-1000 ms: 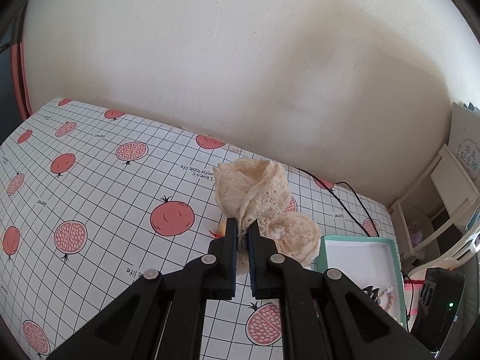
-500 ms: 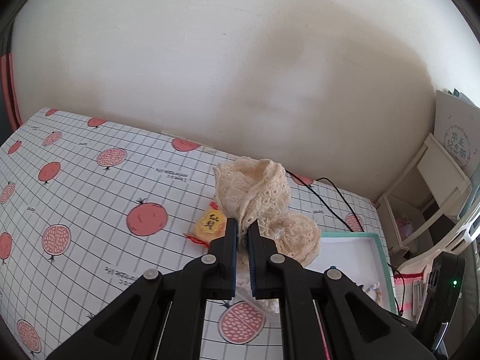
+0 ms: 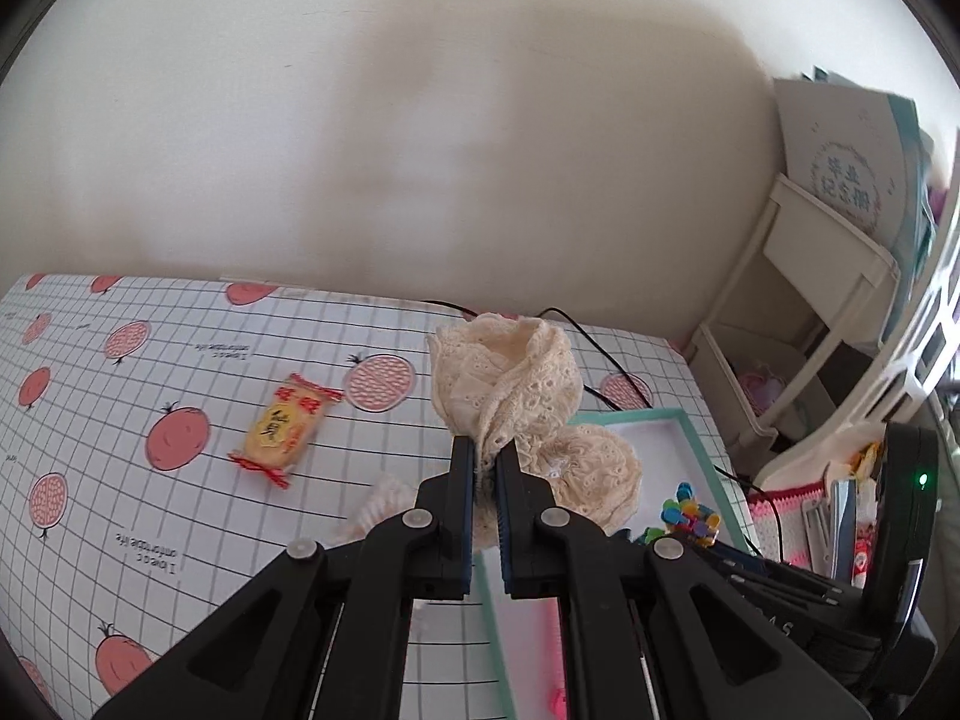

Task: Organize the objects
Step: 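Carry the lace in the left tool while the right tool carries the flower toy over the tray, then lower the lace into the tray with the left tool while the right tool releases the flower toy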

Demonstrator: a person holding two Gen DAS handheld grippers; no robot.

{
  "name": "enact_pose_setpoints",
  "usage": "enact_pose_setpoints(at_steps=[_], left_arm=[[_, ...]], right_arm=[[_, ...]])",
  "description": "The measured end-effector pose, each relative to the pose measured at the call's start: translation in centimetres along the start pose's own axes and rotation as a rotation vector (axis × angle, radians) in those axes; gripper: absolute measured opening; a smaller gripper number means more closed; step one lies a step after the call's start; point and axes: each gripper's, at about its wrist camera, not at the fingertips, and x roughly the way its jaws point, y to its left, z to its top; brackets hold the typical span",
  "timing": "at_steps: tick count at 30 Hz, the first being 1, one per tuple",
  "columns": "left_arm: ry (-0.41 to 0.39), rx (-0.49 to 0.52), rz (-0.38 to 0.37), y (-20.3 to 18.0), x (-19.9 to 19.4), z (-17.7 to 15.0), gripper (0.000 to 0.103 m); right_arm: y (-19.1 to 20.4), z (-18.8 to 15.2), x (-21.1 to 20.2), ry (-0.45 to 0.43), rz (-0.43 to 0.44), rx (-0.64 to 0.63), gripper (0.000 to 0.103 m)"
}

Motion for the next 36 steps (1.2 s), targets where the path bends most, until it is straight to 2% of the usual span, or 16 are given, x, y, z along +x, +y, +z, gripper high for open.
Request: enact_pose_setpoints(at_steps=[6,16,36], left_arm=[[0.01,0.035,-0.019,-2.2,1.5,-1.3,0.007],[0.039,0.011,-0.035,-2.4,3.8,-2.8,0.007],[0.196,0.06,0.011,-3.1,7.5,-5.5,0.007]], right_arm=[[-2.5,0.1,-0.3,-0.008,-0.073,0.023,0.04],[-4.0,-0.2,0.7,0.005,-0.101,0.052,0.04],[-5.3,-1.0,2.6,0.065,-0.152,0.08,0.041]])
